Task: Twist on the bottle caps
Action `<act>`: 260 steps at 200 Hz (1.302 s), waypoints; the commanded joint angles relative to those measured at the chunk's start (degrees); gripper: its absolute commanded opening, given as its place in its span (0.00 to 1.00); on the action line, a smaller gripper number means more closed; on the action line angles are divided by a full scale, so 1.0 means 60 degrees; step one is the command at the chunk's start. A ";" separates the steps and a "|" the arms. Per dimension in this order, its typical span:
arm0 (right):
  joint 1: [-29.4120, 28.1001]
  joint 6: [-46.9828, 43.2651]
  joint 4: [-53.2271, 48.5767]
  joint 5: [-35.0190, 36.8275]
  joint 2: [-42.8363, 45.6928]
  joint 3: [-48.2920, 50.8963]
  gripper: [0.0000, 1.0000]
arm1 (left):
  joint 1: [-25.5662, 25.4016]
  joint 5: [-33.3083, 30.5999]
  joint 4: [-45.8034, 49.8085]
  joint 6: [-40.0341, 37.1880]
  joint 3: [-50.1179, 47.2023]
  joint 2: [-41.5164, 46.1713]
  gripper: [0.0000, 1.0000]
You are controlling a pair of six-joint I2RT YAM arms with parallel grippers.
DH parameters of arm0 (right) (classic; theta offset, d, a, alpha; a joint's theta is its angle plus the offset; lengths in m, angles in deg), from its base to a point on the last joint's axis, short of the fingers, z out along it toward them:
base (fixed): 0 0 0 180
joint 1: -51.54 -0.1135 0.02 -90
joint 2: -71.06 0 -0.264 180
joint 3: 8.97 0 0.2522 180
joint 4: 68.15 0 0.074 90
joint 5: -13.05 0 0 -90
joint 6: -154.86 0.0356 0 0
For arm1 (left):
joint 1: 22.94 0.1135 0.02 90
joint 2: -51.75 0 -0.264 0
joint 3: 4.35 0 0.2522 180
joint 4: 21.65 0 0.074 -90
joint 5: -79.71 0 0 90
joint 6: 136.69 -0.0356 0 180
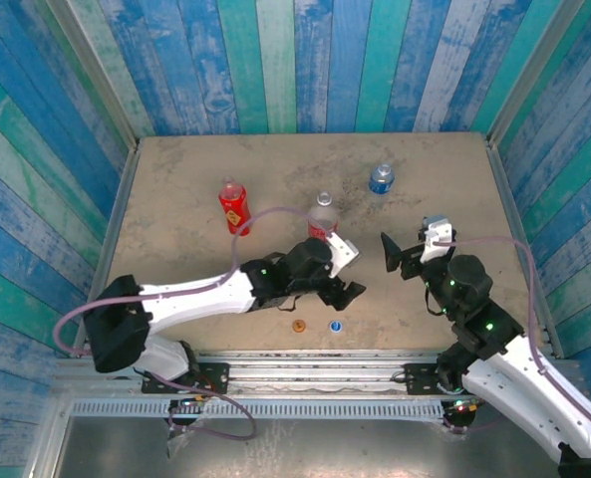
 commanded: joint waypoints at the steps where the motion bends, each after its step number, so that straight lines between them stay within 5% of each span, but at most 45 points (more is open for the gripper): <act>1: 0.0056 0.0391 -0.0186 0.0435 -0.0129 -0.0311 1.00 | -0.0024 -0.0540 -0.1277 -0.0501 -0.0700 0.1644 0.94; 66: 0.0048 0.0581 -0.0438 0.0673 -0.0286 -0.0193 0.99 | -0.0024 -0.2525 -0.4818 -0.2768 -0.3530 0.3203 0.94; 86: 0.0048 0.0640 -0.0425 0.0492 -0.0463 -0.0209 0.99 | 0.0143 -0.3189 -0.6068 -0.2519 -0.4113 0.2994 0.94; 117: 0.0049 0.0751 -0.0381 0.0335 -0.0709 -0.0190 0.99 | 0.0999 -0.2410 -0.9194 -0.1484 -0.5515 0.2723 0.94; 170: 0.0050 0.0767 -0.0142 0.0086 -0.1116 -0.0265 0.99 | 0.2195 -0.0793 -1.1935 -0.1212 -0.5573 0.0609 0.94; 260: 0.0048 0.0795 -0.0145 -0.0042 -0.1052 -0.0209 0.99 | 0.3074 0.0088 -1.3571 -0.0901 -0.4194 -0.2622 0.94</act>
